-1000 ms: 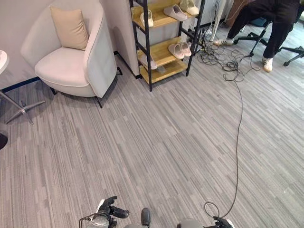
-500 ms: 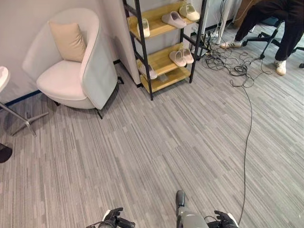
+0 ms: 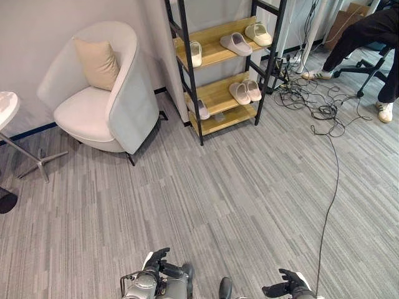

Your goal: Arrange the slippers neatly on the shoe rack.

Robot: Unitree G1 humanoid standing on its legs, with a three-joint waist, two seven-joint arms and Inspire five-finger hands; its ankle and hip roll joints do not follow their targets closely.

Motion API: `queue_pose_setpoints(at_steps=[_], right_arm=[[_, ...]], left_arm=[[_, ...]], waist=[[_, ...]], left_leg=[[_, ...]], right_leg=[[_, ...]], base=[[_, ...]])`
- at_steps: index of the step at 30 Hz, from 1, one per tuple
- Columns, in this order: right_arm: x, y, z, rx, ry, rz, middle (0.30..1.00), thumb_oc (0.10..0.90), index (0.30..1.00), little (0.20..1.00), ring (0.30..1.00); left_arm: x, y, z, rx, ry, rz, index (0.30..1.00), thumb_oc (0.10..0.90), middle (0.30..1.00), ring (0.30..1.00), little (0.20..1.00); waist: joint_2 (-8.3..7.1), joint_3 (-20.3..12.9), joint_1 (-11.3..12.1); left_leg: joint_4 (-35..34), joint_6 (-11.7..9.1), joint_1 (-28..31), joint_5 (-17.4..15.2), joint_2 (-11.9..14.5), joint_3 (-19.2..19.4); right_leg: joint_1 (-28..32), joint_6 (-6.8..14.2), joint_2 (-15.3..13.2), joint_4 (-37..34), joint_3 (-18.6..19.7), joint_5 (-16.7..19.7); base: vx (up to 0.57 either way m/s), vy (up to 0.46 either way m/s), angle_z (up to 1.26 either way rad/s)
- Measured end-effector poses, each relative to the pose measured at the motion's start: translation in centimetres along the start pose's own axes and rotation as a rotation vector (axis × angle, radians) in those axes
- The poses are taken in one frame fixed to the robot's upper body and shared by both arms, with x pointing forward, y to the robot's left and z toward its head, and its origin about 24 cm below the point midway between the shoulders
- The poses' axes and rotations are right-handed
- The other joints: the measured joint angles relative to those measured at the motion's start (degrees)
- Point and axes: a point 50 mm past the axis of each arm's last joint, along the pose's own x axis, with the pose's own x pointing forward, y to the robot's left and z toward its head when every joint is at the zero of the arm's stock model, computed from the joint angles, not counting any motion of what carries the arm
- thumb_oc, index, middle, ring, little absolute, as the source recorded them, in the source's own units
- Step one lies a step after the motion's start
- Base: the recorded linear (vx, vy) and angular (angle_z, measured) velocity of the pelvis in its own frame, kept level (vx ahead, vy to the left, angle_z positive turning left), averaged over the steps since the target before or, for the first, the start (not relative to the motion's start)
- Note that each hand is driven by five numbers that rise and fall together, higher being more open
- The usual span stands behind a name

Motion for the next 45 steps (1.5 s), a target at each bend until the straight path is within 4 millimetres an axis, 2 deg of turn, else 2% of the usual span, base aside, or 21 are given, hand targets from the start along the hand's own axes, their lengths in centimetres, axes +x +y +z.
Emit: queue_pose_setpoints(at_steps=[2,4,5,6,7,10,11,13,17,21,24,25,27,28,30,31,33,35,38,41,45], right_arm=[[0.0,0.1,-0.2,-0.008,0.011,0.004,0.9,0.8,0.9,0.9,0.9],[-0.1,0.2,-1.0,-0.02,0.039,0.006,0.9,0.8,0.9,0.9,0.9],[-0.3,0.3,-1.8,-0.028,0.058,0.011,0.9,0.8,0.9,0.9,0.9],[-0.6,0.5,-2.6,-0.042,0.076,0.019,0.9,0.8,0.9,0.9,0.9],[-0.7,0.9,-2.9,-0.048,0.082,0.029,0.9,0.8,0.9,0.9,0.9],[-0.8,1.7,-2.7,-0.056,0.065,0.051,0.9,0.8,0.9,0.9,0.9],[-1.0,1.8,-3.2,-0.049,0.077,0.048,0.9,0.8,0.9,0.9,0.9],[-0.7,0.8,-2.6,-0.05,0.058,0.021,0.9,0.8,0.9,0.9,0.9],[-0.3,0.2,-1.1,-0.071,0.015,0.009,0.9,0.8,0.9,0.9,0.9],[-0.3,0.8,-0.8,-0.068,0.009,0.029,0.9,0.8,0.9,0.9,0.9],[-0.6,1.1,-2.3,-0.062,0.056,0.041,0.9,0.8,0.9,0.9,0.9],[-0.6,0.8,-2.5,-0.06,0.065,0.038,0.9,0.8,0.9,0.9,0.9],[-0.6,0.7,-2.5,-0.064,0.068,0.039,0.9,0.8,0.9,0.9,0.9],[-0.6,0.6,-2.4,-0.05,0.062,0.036,0.9,0.8,0.9,0.9,0.9],[-0.5,0.6,-2.1,-0.048,0.051,0.038,0.9,0.8,0.9,0.9,0.9],[-0.6,0.6,-2.3,-0.04,0.061,0.036,0.9,0.8,0.9,0.9,0.9],[-0.4,0.6,-1.5,-0.033,0.034,0.035,0.9,0.8,0.9,0.9,0.9],[-0.1,0.5,-0.3,-0.03,0.002,0.03,0.9,0.8,0.9,0.9,0.9],[0.0,0.6,0.3,-0.044,-0.015,0.03,0.9,0.8,0.9,0.9,0.9],[0.0,0.7,0.2,-0.049,-0.007,0.031,0.9,0.8,0.9,0.9,0.9],[-0.6,1.1,-2.3,-0.062,0.063,0.045,0.9,0.8,0.9,0.9,0.9]], left_arm=[[0.0,0.2,-0.1,-0.005,0.001,0.009,0.9,0.8,0.9,0.9,0.9],[-0.1,0.7,-0.6,-0.021,0.016,0.027,0.9,0.8,0.9,0.9,0.9],[-0.1,1.0,-1.0,-0.028,0.033,0.036,0.9,0.8,0.9,0.9,0.9],[-0.3,1.1,-1.7,-0.019,0.056,0.042,0.9,0.8,0.9,0.9,0.9],[-0.3,1.5,-2.1,-0.008,0.065,0.054,0.9,0.8,0.9,0.9,0.9],[-0.5,2.1,-2.7,0.057,0.078,0.061,0.9,0.8,0.9,0.9,0.9],[-0.5,2.0,-2.6,0.077,0.077,0.053,0.9,0.8,0.9,0.9,0.9],[-0.6,1.7,-3.0,0.124,0.084,0.038,0.9,0.8,0.9,0.9,0.9],[-0.6,2.3,-3.1,0.121,0.09,0.058,0.9,0.8,0.9,0.9,0.9],[-0.9,2.5,-4.6,0.142,0.146,0.064,0.9,0.8,0.9,0.9,0.9],[-2.0,1.5,-7.4,0.153,0.227,0.037,0.9,0.8,0.9,0.9,0.9],[-2.1,1.2,-7.8,0.153,0.239,0.029,0.9,0.8,0.9,0.9,0.9],[-2.1,1.1,-7.7,0.148,0.234,0.029,0.9,0.8,0.9,0.9,0.9],[-1.9,1.2,-7.3,0.137,0.222,0.034,0.9,0.8,0.9,0.9,0.9],[-1.4,1.7,-6.0,0.135,0.189,0.046,0.9,0.8,0.9,0.9,0.9],[-1.1,1.9,-5.1,0.136,0.157,0.051,0.9,0.8,0.9,0.9,0.9],[-0.8,2.4,-3.9,0.146,0.119,0.063,0.9,0.8,0.9,0.9,0.9],[-0.5,2.7,-2.8,0.148,0.078,0.074,0.9,0.8,0.9,0.9,0.9],[-0.4,2.5,-2.3,0.148,0.059,0.069,0.9,0.8,0.9,0.9,0.9],[-0.5,2.2,-2.6,0.161,0.072,0.054,0.9,0.8,0.9,0.9,0.9],[-1.3,2.0,-5.2,0.159,0.149,0.046,0.9,0.8,0.9,0.9,0.9]], waist=[[0.27,-0.05,1.54],[-0.29,-0.74,2.96],[-0.2,-1.48,2.98],[-0.61,-2.33,2.98],[-1.17,-3.08,2.76],[-1.86,-3.75,1.06],[-1.88,-3.67,0.53],[-0.73,-3.08,-0.95],[0.26,-1.84,-2.02],[-0.31,-1.88,-3.7],[0.26,-3.41,-4.37],[1.93,-4.17,-4.68],[1.71,-4.7,-3.89],[1.03,-4.6,-3.65],[-0.43,-4.07,-2.84],[-1.11,-3.56,-1.91],[-2.6,-2.77,-1.41],[-3.11,-1.95,-0.69],[-2.68,-1.59,-0.47],[-1.19,-1.21,0.69],[1.02,-1.7,2.12]], left_leg=[[-4.15,0.59,0.23,2.18,-1.01,-1.09],[-4.42,3.65,1.38,4.0,-1.58,-1.31],[-2.6,5.64,2.94,2.48,-2.38,-1.36],[-2.65,9.53,4.47,5.47,-2.72,-0.82],[-3.28,10.41,5.92,5.17,-2.95,-0.55],[-5.87,11.8,10.84,3.45,-3.82,-2.47],[-5.83,13.86,12.68,0.6,-4.74,-3.86],[-5.99,14.02,15.91,-0.09,-5.1,-5.82],[-5.88,12.69,20.02,-3.4,-4.77,-8.19],[-5.92,11.62,23.74,-7.26,-4.66,-11.79],[-4.95,9.98,27.7,-12.8,-2.78,-13.94],[-1.07,7.99,27.07,-14.29,-1.67,-14.36],[7.74,5.69,24.06,-14.56,-1.65,-13.64],[14.61,4.91,20.62,-14.87,-2.11,-13.34],[29.1,2.02,13.86,-12.96,-2.33,-9.26],[36.07,1.21,10.86,-12.72,-1.06,-4.97],[38.02,1.53,6.96,-12.67,0.29,-2.87],[35.06,1.71,3.59,-12.74,0.75,-2.07],[20.69,2.61,0.98,-10.9,-0.71,-0.76],[0.43,1.75,2.05,-1.93,-1.69,-0.6],[-1.53,4.73,4.56,3.16,-1.01,-1.24]], right_leg=[[2.15,0.69,1.12,0.02,3.07,-2.75],[4.68,1.38,1.04,0.02,5.31,-5.0],[6.78,2.28,0.44,0.58,5.64,-7.02],[7.28,4.37,0.32,3.15,6.11,-8.72],[5.62,7.12,-0.4,8.76,5.8,-11.29],[-7.16,14.02,-4.31,40.21,4.24,-13.81],[-9.96,14.06,-6.37,45.56,3.95,-13.8],[-13.84,13.06,-8.45,49.0,2.43,-14.34],[-20.52,11.45,-8.6,28.8,1.85,-12.11],[-21.32,12.02,-7.64,9.69,7.35,0.43],[-19.58,8.71,-6.26,11.62,7.54,6.39],[-17.78,7.45,-5.37,10.81,6.2,6.66],[-13.93,5.83,-4.7,7.27,5.08,6.95],[-12.11,5.69,-4.64,5.13,4.41,7.0],[-8.74,1.51,-5.08,2.03,3.11,6.77],[-6.92,1.48,-4.9,1.07,2.49,7.43],[-3.93,-0.65,-4.86,0.05,1.68,5.08],[-2.37,-0.16,-4.41,-0.01,0.89,3.4],[-0.28,1.32,-3.46,-0.41,-0.35,1.19],[1.84,2.51,-1.42,-0.45,-0.22,-1.2],[7.11,3.21,0.7,0.14,1.81,-5.23]], base=[[0.64,0.067,-0.54],[0.51,0.084,-0.71],[0.37,0.104,-0.45],[0.37,0.135,-0.3],[0.27,0.129,-0.25],[0.35,0.128,0.18],[0.42,0.05,0.44],[0.42,-0.064,0.51],[0.49,-0.184,0.45],[0.42,-0.182,0.46],[0.37,-0.215,0.39],[0.39,-0.315,0.56],[0.21,-0.241,0.33],[0.21,-0.294,0.26],[0.23,-0.275,0.36],[0.2,-0.14,0.17],[0.33,-0.134,0.27],[0.46,-0.081,0.23],[0.35,-0.031,0.12],[0.44,-0.044,-0.08],[0.34,0.02,-0.21]])
